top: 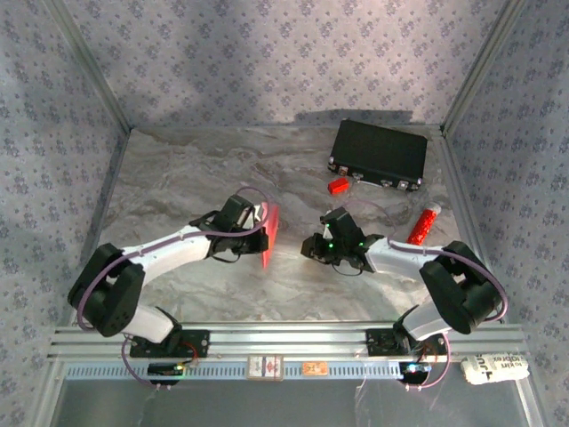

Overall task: Fold a paper plane with a square sheet of paper (pick it up from the middle)
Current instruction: Turn over a paper plane at the center of the table.

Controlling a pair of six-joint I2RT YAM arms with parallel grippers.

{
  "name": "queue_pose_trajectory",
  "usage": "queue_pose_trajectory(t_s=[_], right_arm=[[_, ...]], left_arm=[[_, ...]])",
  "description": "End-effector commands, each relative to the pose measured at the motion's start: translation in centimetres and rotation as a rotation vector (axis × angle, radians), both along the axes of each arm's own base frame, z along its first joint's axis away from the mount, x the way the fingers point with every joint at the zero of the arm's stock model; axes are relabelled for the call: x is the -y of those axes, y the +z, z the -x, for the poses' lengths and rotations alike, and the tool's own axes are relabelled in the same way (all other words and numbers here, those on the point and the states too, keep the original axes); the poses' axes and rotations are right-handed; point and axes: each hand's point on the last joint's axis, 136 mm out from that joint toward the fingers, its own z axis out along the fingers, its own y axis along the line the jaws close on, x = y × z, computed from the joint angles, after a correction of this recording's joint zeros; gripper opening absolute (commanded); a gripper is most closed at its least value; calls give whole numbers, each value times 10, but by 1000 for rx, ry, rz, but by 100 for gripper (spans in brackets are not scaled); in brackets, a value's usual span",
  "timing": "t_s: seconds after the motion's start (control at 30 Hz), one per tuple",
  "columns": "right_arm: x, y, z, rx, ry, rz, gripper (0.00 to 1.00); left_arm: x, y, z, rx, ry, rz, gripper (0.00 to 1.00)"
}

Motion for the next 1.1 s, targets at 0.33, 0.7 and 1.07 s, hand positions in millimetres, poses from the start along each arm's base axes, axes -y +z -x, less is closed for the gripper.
queue_pose_trajectory(t_s=[0.33, 0.7, 1.07], right_arm=[[-3, 10, -11, 33, -6, 32, 23], [-12, 12, -11, 44, 20, 9, 23], [-21, 10, -13, 39, 29, -22, 23]], left_arm=[[-41, -22, -1, -1, 70, -264, 5], [-38, -33, 0, -25, 63, -271, 5], [-36, -38, 3, -36, 47, -272, 10]])
